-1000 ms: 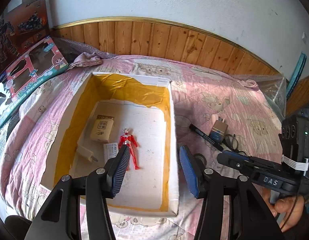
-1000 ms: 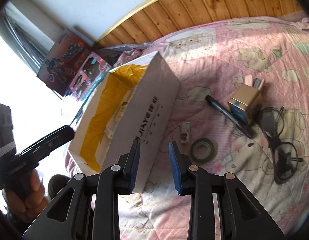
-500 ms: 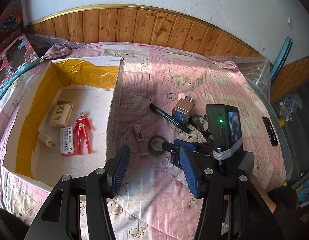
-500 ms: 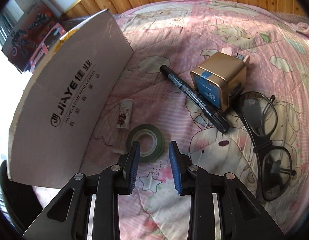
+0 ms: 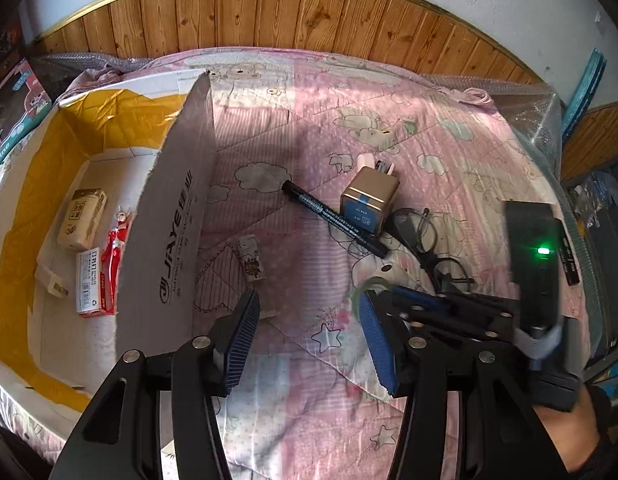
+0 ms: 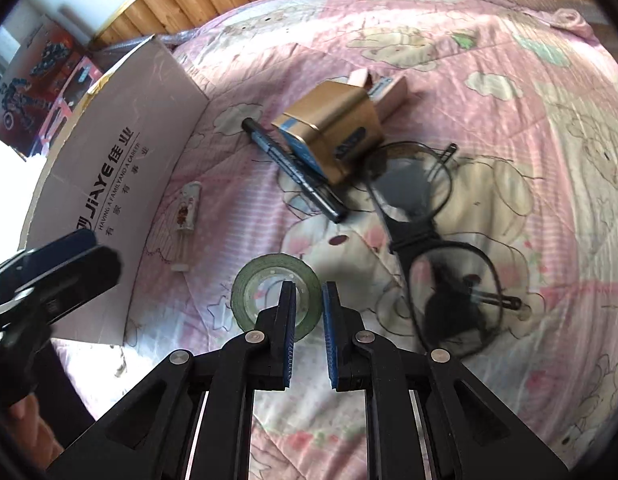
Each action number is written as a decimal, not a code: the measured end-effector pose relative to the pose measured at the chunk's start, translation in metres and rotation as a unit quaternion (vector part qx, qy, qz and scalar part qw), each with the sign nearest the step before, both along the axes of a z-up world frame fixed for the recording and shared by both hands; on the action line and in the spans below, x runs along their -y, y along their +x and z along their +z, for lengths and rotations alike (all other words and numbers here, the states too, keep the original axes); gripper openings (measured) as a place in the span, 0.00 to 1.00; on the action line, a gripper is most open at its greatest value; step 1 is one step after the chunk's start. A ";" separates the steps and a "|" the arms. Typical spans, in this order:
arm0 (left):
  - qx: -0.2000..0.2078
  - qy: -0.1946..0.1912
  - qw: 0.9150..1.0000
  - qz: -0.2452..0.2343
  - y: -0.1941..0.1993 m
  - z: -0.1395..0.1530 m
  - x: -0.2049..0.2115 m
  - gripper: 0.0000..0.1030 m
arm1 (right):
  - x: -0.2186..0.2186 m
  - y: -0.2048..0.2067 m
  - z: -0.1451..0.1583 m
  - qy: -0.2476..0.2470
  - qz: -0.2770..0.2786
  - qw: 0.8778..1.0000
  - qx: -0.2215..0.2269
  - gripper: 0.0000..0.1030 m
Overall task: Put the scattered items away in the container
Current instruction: 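Grasp the white dragon-print lighter with the left tool while the right tool grasps the green tape roll, then lift the lighter in the left tool while the right tool lifts the tape toward the box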
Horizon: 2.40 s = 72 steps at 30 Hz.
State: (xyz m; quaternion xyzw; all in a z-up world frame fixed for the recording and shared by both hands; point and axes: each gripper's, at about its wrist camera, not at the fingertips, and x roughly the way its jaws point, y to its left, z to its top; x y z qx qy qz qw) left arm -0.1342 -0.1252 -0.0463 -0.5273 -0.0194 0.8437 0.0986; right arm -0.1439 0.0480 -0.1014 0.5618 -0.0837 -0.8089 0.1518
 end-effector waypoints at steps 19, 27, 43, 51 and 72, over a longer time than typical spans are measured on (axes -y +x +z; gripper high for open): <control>0.023 0.010 0.999 0.027 0.014 -0.070 0.015 0.19 | 0.008 0.004 0.012 -0.036 0.052 0.998 -0.008 0.14; -0.015 -0.034 0.999 -0.011 0.028 -0.074 0.003 0.19 | 0.031 0.005 -0.021 0.012 0.078 0.997 0.017 0.15; -0.017 0.019 1.000 0.007 0.052 -0.026 0.026 0.19 | 0.026 0.010 0.004 -0.012 0.064 0.998 -0.010 0.14; -0.028 0.022 0.999 0.005 0.052 -0.014 0.021 0.19 | 0.022 0.011 0.012 -0.038 0.056 0.998 -0.017 0.14; -0.055 0.038 0.998 -0.003 0.062 0.019 0.018 0.19 | 0.015 0.014 0.032 -0.079 0.048 0.995 -0.039 0.14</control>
